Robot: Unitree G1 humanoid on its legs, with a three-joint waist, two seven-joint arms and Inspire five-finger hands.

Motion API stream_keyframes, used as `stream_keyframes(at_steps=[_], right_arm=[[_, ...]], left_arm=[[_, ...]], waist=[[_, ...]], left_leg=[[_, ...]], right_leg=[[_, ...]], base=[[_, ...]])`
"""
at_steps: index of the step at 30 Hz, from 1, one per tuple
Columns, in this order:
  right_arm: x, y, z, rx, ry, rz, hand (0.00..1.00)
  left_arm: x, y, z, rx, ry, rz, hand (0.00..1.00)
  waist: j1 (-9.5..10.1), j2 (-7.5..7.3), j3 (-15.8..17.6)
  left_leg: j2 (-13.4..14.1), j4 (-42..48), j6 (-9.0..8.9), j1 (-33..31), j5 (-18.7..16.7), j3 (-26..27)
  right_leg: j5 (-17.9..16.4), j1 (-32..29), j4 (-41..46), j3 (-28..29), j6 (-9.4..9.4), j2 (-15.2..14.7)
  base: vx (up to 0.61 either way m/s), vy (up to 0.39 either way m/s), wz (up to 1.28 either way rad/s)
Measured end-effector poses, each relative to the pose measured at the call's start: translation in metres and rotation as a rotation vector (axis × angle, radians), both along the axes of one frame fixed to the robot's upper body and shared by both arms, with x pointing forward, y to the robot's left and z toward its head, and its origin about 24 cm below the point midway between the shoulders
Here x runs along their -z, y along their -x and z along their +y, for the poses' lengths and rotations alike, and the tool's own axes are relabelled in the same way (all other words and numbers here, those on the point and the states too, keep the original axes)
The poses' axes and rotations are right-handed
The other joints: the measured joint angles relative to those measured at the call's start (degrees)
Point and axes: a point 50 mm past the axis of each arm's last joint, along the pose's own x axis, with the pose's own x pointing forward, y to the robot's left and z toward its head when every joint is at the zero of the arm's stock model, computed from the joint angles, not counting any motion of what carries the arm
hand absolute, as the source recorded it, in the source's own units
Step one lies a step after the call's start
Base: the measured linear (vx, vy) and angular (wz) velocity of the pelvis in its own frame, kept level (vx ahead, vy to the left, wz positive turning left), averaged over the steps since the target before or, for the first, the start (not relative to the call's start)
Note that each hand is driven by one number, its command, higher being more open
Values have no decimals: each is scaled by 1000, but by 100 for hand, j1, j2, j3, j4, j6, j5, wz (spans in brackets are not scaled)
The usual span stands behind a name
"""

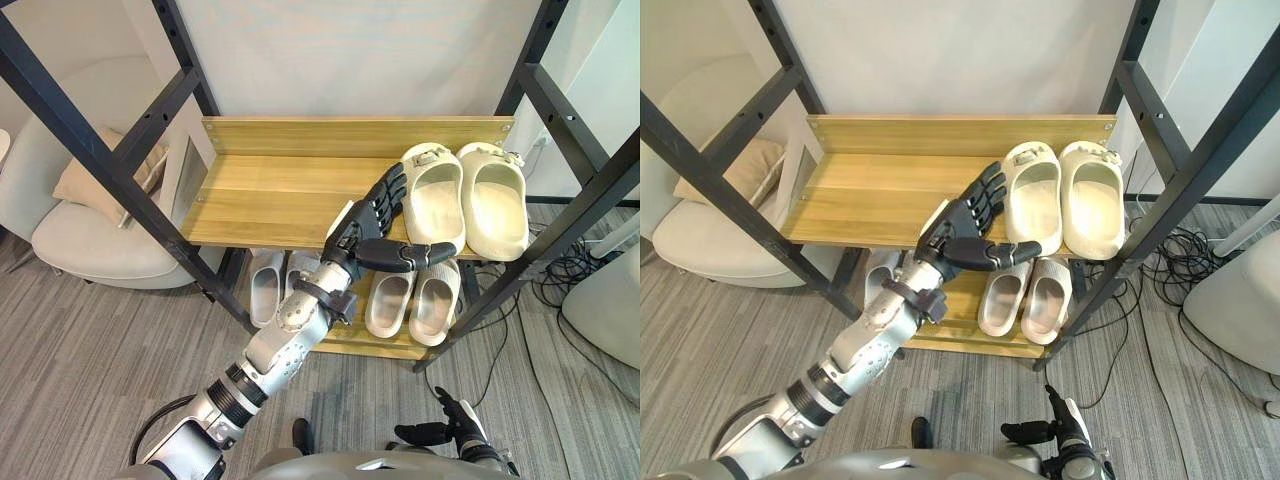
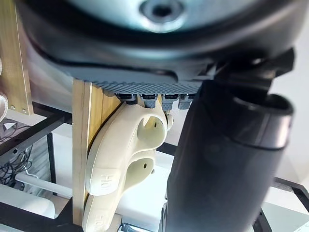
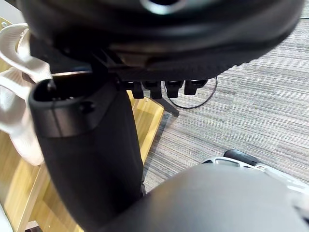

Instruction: Organize the slippers on the shoe rack

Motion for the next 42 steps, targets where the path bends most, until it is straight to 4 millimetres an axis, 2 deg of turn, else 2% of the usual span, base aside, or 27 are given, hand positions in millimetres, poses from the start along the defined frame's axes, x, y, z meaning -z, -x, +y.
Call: stream_keyframes(at_steps=[14,20,22,25,29,33,37,38,42], right_arm=[[2,-1,3,-9,0,11,100],[3,-1,2,-2,-1,16,100],[3,0,2,-2,0,18,100],[4,2,1,15,-1,23,100],[5,4,0,21,-2,31,100],[5,6,-2,19,0,35,100],[6,8,-4,19,4,46,100],[7,10,-4,18,6,52,100],[7,11,-5,16,8,56,100]], left_arm=[[0,-5,4,-42,-25,-8,100],[-3,-16,28,-166,-54,-35,100],[-4,-15,41,-218,-40,-35,100],[-12,-6,47,-240,3,-58,100],[-37,11,43,-193,89,-153,100],[-50,27,36,-105,184,-185,100],[-49,40,21,21,240,-154,100],[-46,50,11,97,265,-125,100],[-41,67,-7,238,278,-100,100]], waist=[[5,-64,-37],[15,-64,-36],[39,-64,-36],[96,-64,-36],[162,-56,-43],[172,-10,-78],[193,25,-141],[202,39,-185],[207,68,-226]], left_leg=[[-2,0,0,-11,0,4],[0,1,0,-13,0,4],[-1,3,0,-14,0,3],[16,30,0,-19,1,1],[4,30,9,-20,7,-12],[-19,28,25,-20,19,-42],[-30,10,39,-21,29,-89],[-36,6,41,-21,30,-94],[-33,6,52,-11,39,-95]], right_leg=[[16,0,-25,-1,18,0],[17,5,-33,-4,19,2],[16,9,-36,-6,19,0],[16,6,-33,-2,19,-8],[13,3,-4,-6,19,-23],[3,3,24,-25,27,-36],[-22,7,64,-78,42,-59],[-27,7,74,-84,43,-74],[-28,7,96,-84,43,-79]], base=[[0,0,0],[0,0,0],[0,0,0],[0,0,0],[0,0,0],[0,0,3],[0,0,7],[0,0,3],[0,0,0]])
